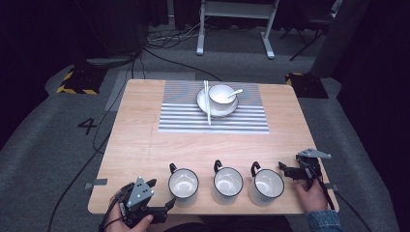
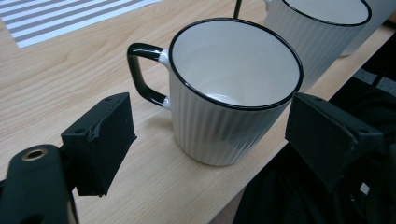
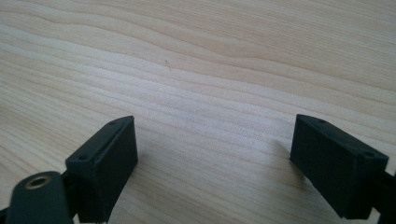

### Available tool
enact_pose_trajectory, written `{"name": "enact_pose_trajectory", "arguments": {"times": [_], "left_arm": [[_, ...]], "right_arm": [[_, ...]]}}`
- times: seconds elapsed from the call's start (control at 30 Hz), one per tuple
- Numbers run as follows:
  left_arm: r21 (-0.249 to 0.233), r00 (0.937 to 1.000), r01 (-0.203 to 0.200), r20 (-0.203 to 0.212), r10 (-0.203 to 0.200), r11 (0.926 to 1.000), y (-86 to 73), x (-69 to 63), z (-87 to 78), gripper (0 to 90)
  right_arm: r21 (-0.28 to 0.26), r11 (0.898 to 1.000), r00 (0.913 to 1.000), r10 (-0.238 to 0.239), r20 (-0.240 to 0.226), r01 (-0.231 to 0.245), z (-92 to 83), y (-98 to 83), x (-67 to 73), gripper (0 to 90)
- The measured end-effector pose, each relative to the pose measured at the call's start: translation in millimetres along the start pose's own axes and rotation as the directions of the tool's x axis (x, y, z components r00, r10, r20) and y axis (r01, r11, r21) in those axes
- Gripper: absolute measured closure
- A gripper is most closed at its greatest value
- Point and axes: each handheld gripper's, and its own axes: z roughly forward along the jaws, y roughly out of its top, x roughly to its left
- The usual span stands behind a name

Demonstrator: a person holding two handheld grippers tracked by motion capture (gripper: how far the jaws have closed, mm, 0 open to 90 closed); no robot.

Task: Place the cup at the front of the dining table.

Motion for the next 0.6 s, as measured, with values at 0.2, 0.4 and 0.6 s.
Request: {"name": "enact_pose_trajectory", "arguments": {"times": [0.2, 0.4, 0.6], "left_arm": [[0.037, 0.9998, -0.011, 0.019, 0.01, 0.9993, 2.4, -6.3, 10.5, 16.0], [0.046, 0.9994, -0.016, 0.032, 0.014, 0.9988, 3.1, -11.1, 23.4, 16.0], [0.003, 0.9985, 0.04, 0.036, -0.041, 0.9992, -2.7, -13.1, 38.6, 11.0]], "right_arm": [[0.0, 1.0, 1.0, 0.0, 0.0, 0.0, 0.0, 0.0, 0.0, 15.0], [-0.001, 1.0, 1.0, -0.001, 0.0, 0.001, 0.0, 0.0, 0.0, 15.0], [0.0, 1.0, 1.0, 0.0, -0.001, 0.0, 0.0, 0.0, 0.0, 15.0]]}}
